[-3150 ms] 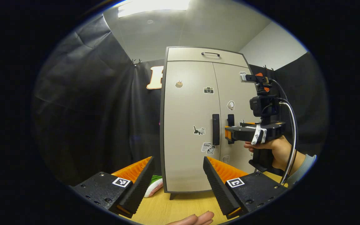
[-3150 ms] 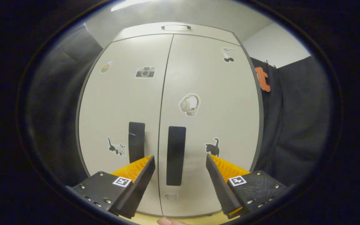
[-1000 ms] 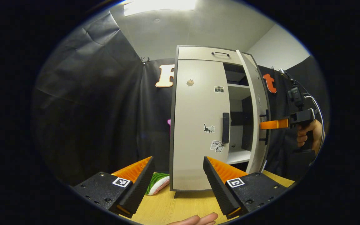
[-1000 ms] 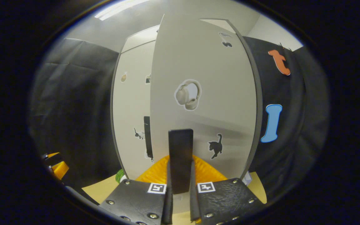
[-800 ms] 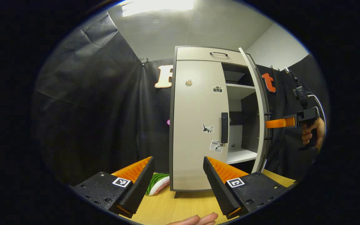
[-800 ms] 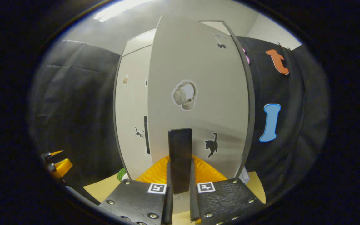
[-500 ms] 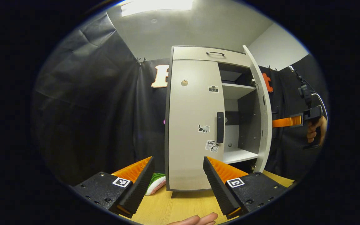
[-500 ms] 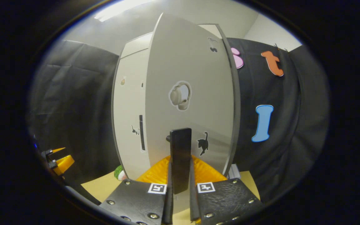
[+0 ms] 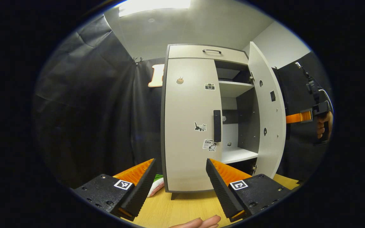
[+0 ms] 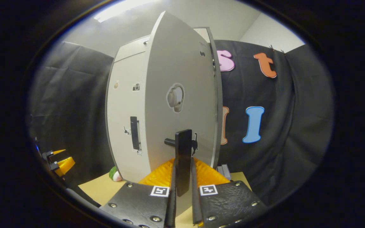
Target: Open the right door of the double-door shoe cabinet with the right hand, and open the left door with the left hand.
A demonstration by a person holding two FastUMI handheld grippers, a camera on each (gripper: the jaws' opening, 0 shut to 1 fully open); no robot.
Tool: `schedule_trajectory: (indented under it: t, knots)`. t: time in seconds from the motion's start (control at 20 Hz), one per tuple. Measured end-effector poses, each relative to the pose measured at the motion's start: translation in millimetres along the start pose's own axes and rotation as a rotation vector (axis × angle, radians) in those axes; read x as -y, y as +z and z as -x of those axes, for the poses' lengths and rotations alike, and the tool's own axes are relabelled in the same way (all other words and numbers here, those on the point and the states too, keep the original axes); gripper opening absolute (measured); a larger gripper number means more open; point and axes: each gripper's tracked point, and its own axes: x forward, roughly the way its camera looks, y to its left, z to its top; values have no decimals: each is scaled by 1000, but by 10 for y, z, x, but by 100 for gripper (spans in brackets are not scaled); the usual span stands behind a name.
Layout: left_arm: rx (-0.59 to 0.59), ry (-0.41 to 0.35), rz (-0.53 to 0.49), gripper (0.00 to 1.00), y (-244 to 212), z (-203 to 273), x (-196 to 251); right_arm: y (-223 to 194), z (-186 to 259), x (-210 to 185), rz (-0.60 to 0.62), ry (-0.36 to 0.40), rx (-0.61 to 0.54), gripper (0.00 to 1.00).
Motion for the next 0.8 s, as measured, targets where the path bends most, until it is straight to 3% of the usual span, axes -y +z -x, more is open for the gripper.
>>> schedule_trajectory:
  t: [0.25,0.35,0.4,0.45,0.5,0.55,0.65,0.8]
  knots:
    - [-10,-9,-5,96,-38,-41,98,-4,19,156,45,-32,2,21]
    - [-17,-9,-13,96,-77,-69,137,11,20,276,58,-69,8,21]
    - [-21,-12,-15,96,-92,-84,165,8,17,451,81,-141,12,21]
    - [-26,-15,-15,96,-110,-99,189,142,302,477,26,-138,19,21]
    - [-33,-16,-16,96,-121,-120,207,56,33,653,9,-171,16,2]
    - [-35,-16,-17,96,-129,-135,219,71,43,735,-8,-174,24,2]
    - [-37,-9,-19,96,-125,-175,217,50,33,585,-111,-59,16,2]
    - [-37,-5,-31,96,-115,-237,274,64,6,708,-38,-59,26,5]
